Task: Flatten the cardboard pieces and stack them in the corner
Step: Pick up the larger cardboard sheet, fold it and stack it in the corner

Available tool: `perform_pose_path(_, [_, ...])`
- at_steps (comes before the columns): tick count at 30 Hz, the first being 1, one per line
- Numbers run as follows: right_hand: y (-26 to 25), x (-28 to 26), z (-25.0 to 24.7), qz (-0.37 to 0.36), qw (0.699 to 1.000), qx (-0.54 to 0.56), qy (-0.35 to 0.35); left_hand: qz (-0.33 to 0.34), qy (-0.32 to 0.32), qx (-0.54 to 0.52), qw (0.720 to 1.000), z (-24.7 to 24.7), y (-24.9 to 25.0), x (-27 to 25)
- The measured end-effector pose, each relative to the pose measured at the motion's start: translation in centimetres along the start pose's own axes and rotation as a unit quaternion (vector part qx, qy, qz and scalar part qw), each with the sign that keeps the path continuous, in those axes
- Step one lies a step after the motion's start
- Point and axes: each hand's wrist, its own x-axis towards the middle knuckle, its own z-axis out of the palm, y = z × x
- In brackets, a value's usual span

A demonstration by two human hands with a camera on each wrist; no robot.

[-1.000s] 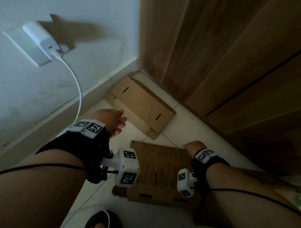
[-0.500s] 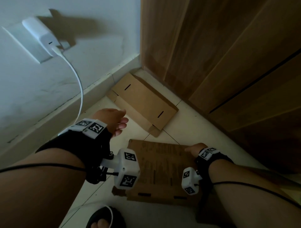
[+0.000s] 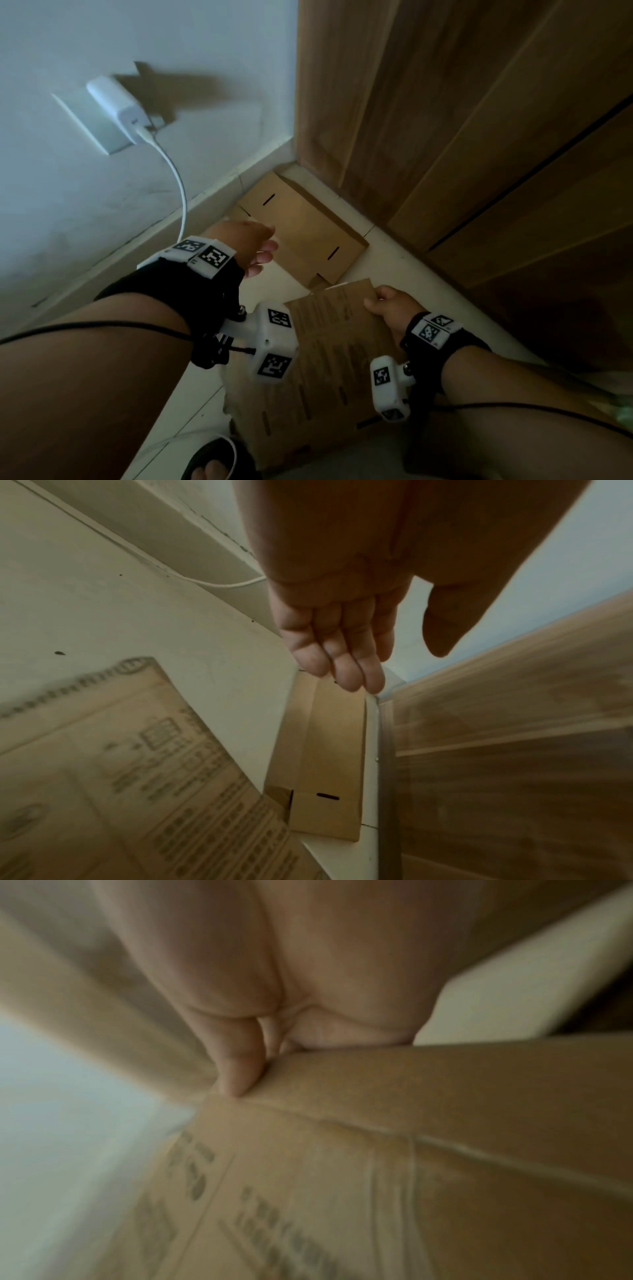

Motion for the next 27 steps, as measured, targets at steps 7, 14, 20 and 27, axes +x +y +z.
perform_pose_path(7, [-5.3, -9.8, -3.0, -0.145, 0.981, 0.125, -0.005, 0.066, -0.007, 0.007, 0.998, -1.1, 3.9, -5.8])
perform_pose_path(14, [-9.0, -19.0, -6.8, -0.282, 0.936, 0.205, 0.041, 0.175, 0.001, 0.024, 0.984, -0.6, 6.4, -14.1])
perform_pose_path(20, [-8.9, -26.6, -7.9, -0.375, 0.905, 0.166, 0.114, 0.172, 0.008, -0.008, 0.985, 0.3, 5.7, -20.0])
perform_pose_path(27, [-6.7, -31.4, -7.2, -0.45, 0.879, 0.088, 0.13, 0.053, -0.17, -0.136, 0.975, 3.1, 2.1, -24.2])
